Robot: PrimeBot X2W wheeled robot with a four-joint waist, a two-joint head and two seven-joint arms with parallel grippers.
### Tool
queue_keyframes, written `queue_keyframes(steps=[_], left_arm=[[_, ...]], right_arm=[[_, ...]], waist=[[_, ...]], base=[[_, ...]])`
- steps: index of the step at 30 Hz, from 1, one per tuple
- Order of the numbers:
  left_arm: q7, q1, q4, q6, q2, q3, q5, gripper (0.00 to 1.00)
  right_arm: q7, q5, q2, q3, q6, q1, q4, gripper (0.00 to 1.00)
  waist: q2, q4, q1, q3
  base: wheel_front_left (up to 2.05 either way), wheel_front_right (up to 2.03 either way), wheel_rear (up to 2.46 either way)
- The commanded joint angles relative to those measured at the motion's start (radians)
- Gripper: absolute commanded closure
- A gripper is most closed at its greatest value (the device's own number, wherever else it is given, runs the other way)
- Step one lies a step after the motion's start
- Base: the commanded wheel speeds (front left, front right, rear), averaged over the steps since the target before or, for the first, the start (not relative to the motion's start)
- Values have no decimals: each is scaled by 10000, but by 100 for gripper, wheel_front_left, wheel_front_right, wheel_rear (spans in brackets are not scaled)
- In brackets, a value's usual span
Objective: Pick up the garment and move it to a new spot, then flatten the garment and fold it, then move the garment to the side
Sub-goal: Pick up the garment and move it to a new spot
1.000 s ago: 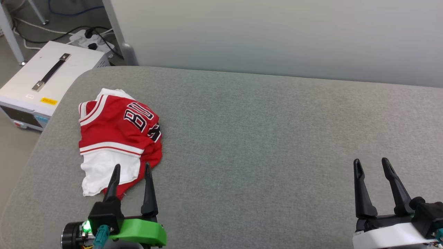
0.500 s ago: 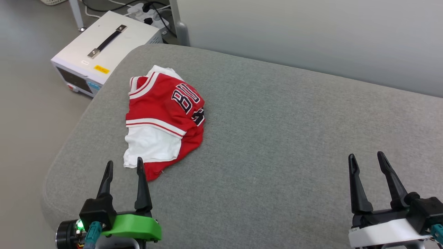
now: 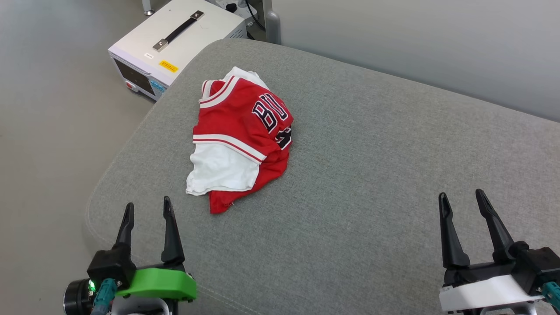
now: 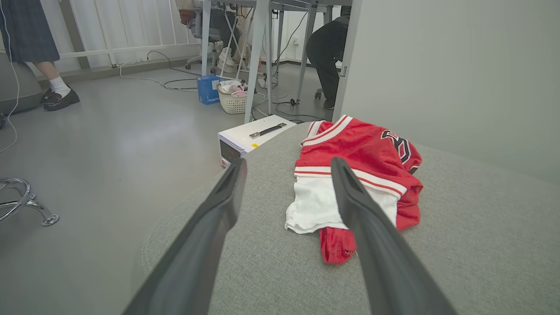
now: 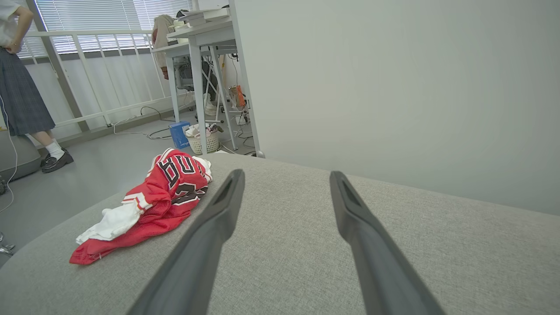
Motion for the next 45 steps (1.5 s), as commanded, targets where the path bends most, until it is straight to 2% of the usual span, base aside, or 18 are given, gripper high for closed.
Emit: queue_keyframes(steps=[1,5,7,8,11,18,22,25,30,34,38,45], left_arm=[[-57,-319,-28,-1,-24,89,-166,0],[-57,-968,5,-526,-24,585,-224,0],[-57,-1509,61,-900,-24,991,-81,0],[-57,-2139,228,-1317,48,1388,55,0],[-57,-3217,421,-1725,307,1930,134,0],[-57,-5356,1393,-2095,1341,1952,-269,0],[-57,-6526,2585,-2110,2607,520,-1238,0],[650,-7326,3442,-2112,3558,-950,-2275,0],[3701,-8353,4008,-2113,5063,-3641,-4530,0],[5975,-8845,3897,-2113,5970,-5192,-6072,0],[7693,-9147,4011,-2114,6508,-6359,-6769,0],[9082,-9395,4834,-2114,6387,-7584,-7506,0]], right_arm=[[-47,-99,-35,13,67,-212,-68,0],[-47,-198,-35,53,67,-361,-104,0],[-47,-261,-35,41,67,-466,-158,0],[-47,-338,-35,44,67,-602,-199,0],[-47,-466,-35,62,67,-830,-263,0],[-47,-643,-35,54,67,-1322,-438,0],[-47,-695,-35,87,67,-1642,-553,0],[-47,-701,-35,63,67,-1790,-626,0],[-47,-690,-35,-22,67,-2012,-696,0],[-47,-662,-35,-94,67,-2081,-770,0],[-47,-632,-35,-138,67,-2167,-802,0],[-47,-625,-35,-162,67,-2319,-809,0]], waist=[[-1,-35,-1,82],[-1,-256,-1,312],[-1,-400,-1,501],[-1,-569,-1,716],[-1,-889,-1,1109],[-1,-1520,-1,1959],[-1,-1846,-1,2443],[-1,-2028,-1,2644],[-1,-2344,-1,2878],[-1,-2561,-1,3017],[-1,-2784,-1,3197],[-1,-3095,-1,3575]], base=[[0,0,0],[0,0,0],[0,0,0],[0,0,0],[0,0,0],[0,0,0],[0,0,0],[0,0,0],[0,0,0],[0,0,0],[0,0,0],[0,0,0]])
